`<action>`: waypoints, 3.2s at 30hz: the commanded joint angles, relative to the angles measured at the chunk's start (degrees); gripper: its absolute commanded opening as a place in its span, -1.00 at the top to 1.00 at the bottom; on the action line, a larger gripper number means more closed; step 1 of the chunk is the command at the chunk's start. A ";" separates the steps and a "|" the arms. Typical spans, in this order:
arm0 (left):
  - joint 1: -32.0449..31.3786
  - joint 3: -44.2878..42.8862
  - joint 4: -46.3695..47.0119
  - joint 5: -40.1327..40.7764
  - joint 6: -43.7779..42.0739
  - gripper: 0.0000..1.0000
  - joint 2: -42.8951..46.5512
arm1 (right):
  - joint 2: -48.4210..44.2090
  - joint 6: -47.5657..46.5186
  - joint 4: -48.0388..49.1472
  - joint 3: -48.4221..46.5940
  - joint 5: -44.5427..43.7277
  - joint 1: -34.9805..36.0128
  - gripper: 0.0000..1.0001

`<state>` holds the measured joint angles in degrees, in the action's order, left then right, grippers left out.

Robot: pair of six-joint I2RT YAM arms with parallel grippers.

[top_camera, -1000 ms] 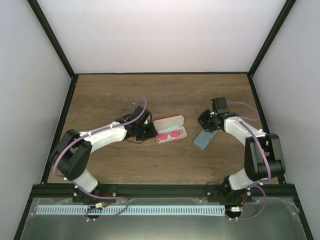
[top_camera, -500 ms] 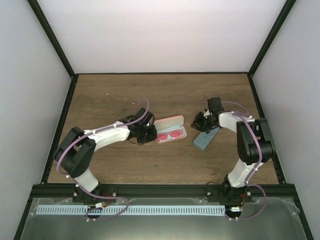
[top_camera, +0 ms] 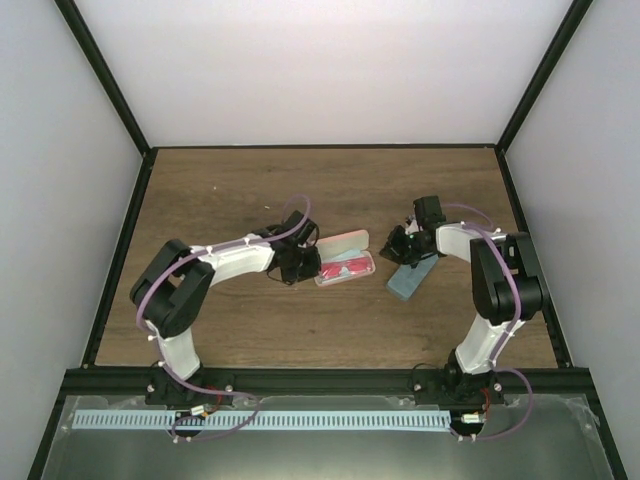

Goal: Organize the sunglasses
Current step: Adjust the sunglasses in the sunglasses case, then close the sunglasses case at the center of the board.

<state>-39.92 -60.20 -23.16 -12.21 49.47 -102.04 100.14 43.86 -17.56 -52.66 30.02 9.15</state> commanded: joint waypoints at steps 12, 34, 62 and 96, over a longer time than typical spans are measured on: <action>-0.18 -5.86 -4.65 0.60 -3.42 0.86 -1.46 | 0.29 -1.93 -0.29 -1.97 0.49 -0.18 0.95; 0.91 -27.93 -7.03 22.50 -20.13 -0.99 -0.57 | -22.94 -2.34 -1.84 4.93 -2.76 1.62 0.95; 4.67 -46.47 -16.38 3.34 -28.29 -0.39 -26.30 | -2.87 7.94 21.24 15.26 -0.82 19.52 0.99; -0.44 -27.51 -13.11 0.43 -23.33 -0.16 -17.44 | 0.67 7.99 17.53 7.95 -7.19 19.51 0.99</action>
<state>-37.76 -89.76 -31.62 -9.15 26.00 -119.39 100.12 52.58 1.72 -43.46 29.23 28.40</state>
